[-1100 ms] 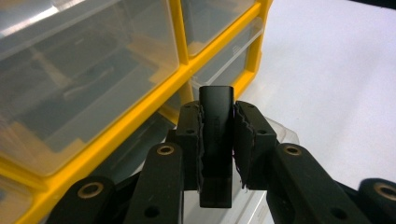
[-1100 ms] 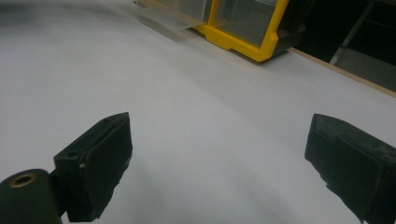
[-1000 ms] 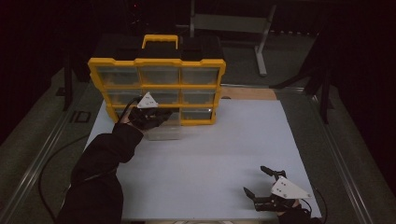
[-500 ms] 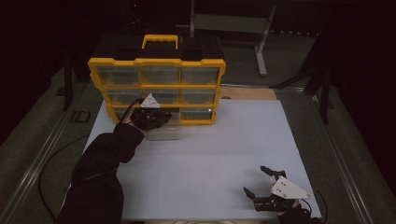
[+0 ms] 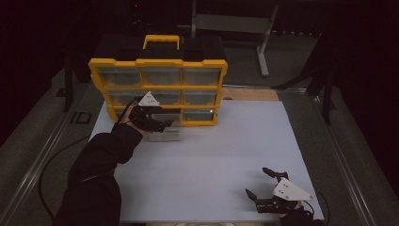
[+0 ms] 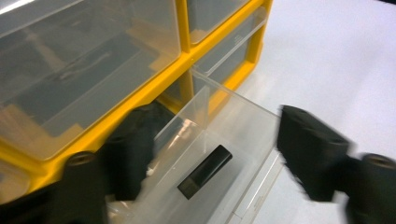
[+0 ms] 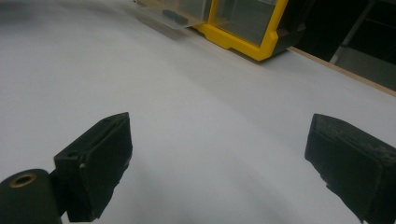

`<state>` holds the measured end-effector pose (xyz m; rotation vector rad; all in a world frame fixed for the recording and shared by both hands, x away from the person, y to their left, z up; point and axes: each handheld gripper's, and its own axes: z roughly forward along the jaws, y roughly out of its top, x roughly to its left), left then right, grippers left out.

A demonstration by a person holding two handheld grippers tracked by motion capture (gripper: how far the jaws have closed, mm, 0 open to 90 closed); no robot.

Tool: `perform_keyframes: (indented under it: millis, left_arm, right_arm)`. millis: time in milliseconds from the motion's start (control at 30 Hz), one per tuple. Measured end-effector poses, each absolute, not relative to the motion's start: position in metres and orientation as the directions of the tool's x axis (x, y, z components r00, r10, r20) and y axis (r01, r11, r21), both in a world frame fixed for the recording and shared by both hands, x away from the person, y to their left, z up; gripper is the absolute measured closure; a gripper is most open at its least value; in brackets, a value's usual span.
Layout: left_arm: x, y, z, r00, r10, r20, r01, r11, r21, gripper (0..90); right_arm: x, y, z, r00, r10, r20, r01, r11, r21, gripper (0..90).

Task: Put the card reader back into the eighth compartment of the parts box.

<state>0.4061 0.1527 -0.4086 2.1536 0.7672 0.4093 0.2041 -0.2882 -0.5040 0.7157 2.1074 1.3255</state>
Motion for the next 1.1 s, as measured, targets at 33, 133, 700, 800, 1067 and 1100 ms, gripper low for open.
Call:
perform_keyframes:
  millis: [33, 133, 700, 800, 1067, 1100]
  left_arm:
    - [0.405, 0.152, -0.408, 0.766, 0.642, 0.034, 0.386, -0.502, 0.774, 22.2]
    - [0.402, 0.151, -0.406, 0.772, 0.635, 0.044, 0.377, -0.512, 0.771, 11.8]
    - [0.377, 0.155, -0.401, 0.814, 0.578, 0.053, 0.333, -0.539, 0.774, 0.0]
    - [0.373, 0.156, -0.401, 0.804, 0.591, 0.059, 0.336, -0.534, 0.776, 0.0]
    - [0.361, 0.162, -0.403, 0.804, 0.593, 0.051, 0.337, -0.524, 0.782, 0.0]
    - [0.359, 0.162, -0.404, 0.801, 0.597, 0.055, 0.335, -0.522, 0.784, 0.0]
  right_arm:
    - [0.204, -0.288, -0.504, -0.710, 0.685, -0.164, 0.148, 0.374, 0.916, 7.5]
    - [0.204, -0.288, -0.504, -0.710, 0.685, -0.162, 0.150, 0.372, 0.916, 7.4]
    - [0.204, -0.289, -0.504, -0.708, 0.686, -0.168, 0.146, 0.375, 0.916, 7.4]
    - [0.204, -0.288, -0.504, -0.708, 0.686, -0.167, 0.147, 0.375, 0.915, 7.5]
    - [0.205, -0.289, -0.504, -0.710, 0.685, -0.165, 0.153, 0.379, 0.913, 7.4]
    - [0.205, -0.289, -0.504, -0.710, 0.685, -0.164, 0.153, 0.377, 0.913, 7.4]
